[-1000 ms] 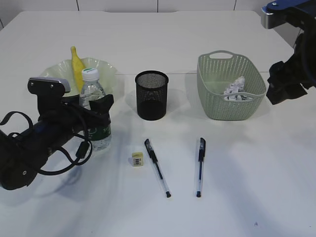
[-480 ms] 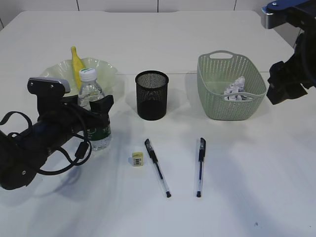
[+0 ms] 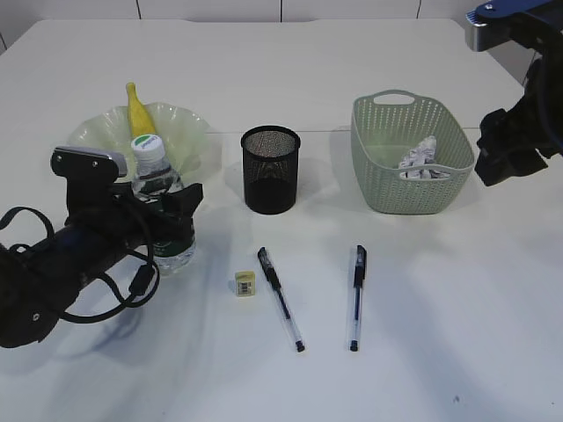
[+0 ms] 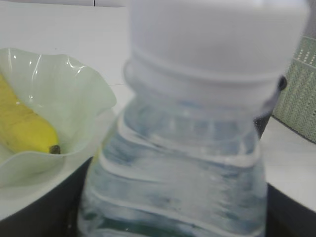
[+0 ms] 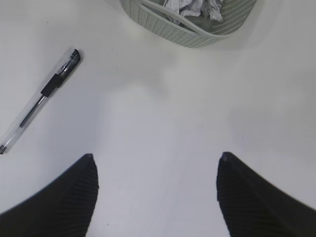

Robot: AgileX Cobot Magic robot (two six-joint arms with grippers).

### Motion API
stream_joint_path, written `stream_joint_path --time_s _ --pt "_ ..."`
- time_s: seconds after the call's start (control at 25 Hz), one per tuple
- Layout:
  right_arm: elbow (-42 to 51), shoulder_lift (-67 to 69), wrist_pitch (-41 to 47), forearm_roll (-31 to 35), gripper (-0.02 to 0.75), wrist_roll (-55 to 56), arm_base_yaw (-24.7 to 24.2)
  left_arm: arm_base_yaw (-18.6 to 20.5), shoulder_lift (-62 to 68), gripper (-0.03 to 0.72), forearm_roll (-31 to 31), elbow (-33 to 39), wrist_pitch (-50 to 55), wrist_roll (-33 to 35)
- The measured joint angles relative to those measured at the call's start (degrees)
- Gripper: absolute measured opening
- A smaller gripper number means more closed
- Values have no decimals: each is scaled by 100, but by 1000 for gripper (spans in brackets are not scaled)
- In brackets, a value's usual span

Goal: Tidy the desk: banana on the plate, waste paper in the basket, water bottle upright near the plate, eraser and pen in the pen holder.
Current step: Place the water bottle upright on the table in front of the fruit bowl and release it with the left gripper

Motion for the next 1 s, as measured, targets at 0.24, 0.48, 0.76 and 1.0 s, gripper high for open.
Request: stream_joint_path --time_s 0.24,0.48,0.76,1.0 --pt "0 0 0 0 554 0 0 0 -222 540 0 339 29 75" --pt "0 0 0 0 554 0 0 0 -565 568 -25 439 58 88" --pt "0 0 0 0 554 0 0 0 -870 571 -15 441 58 97" --pt "0 0 -97 0 554 0 0 0 -1378 571 3 451 58 111"
